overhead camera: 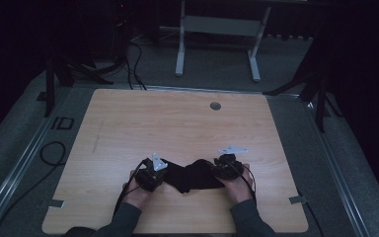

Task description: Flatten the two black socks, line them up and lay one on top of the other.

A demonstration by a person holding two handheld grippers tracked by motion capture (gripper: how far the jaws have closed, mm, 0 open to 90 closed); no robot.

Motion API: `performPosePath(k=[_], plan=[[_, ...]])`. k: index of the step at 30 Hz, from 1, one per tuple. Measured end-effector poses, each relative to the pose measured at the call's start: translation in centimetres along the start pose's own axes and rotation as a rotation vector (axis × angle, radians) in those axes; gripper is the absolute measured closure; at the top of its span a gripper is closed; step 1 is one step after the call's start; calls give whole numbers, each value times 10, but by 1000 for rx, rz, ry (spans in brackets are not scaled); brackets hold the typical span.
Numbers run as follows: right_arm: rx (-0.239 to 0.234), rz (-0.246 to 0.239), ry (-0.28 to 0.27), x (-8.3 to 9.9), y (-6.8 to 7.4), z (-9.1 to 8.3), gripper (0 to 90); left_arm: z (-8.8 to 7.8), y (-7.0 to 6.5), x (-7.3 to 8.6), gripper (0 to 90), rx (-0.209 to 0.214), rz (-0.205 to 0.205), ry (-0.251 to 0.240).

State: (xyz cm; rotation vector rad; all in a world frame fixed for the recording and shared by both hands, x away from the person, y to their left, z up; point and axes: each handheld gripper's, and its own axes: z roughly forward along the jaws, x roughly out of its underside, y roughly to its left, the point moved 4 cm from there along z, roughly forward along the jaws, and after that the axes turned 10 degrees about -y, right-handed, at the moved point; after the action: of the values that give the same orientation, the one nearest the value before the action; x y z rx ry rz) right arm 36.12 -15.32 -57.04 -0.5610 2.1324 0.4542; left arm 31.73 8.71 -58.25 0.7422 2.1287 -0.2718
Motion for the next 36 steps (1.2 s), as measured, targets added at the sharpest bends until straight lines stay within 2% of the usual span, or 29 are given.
performPosePath(k=[3, 4, 6, 8, 11, 15, 19, 22, 27, 31, 36], plan=[[-24, 17, 23, -3, 2, 10, 589, 0, 0, 0, 886, 1, -4, 0], [-21, 15, 29, -2, 3, 13, 629, 0, 0, 0, 886, 0, -4, 0], [-9, 2, 37, -3, 5, 15, 764, 0, 0, 0, 886, 1, -5, 0], [2, -14, 24, -4, 6, 12, 830, 0, 1, 0, 886, 3, -5, -1], [19, -26, -15, -9, 8, -4, 860, 0, 1, 0, 886, 3, -7, -2], [38, -18, -56, -12, 7, -28, 866, 0, 1, 0, 886, 4, -8, -2], [75, -7, -85, -14, -2, -51, 866, 0, 1, 1, 886, 4, -4, -2], [92, 12, -89, -11, -11, -62, 866, 0, 1, 1, 886, 5, -4, -2], [108, 41, -52, 2, -21, -64, 866, 0, 0, 1, 885, 14, -6, -8], [114, 53, 10, 20, -25, -55, 859, 0, -2, 1, 882, 25, -9, -8], [131, 46, 42, 31, -29, -44, 847, 0, -2, 1, 877, 40, -13, -12]])
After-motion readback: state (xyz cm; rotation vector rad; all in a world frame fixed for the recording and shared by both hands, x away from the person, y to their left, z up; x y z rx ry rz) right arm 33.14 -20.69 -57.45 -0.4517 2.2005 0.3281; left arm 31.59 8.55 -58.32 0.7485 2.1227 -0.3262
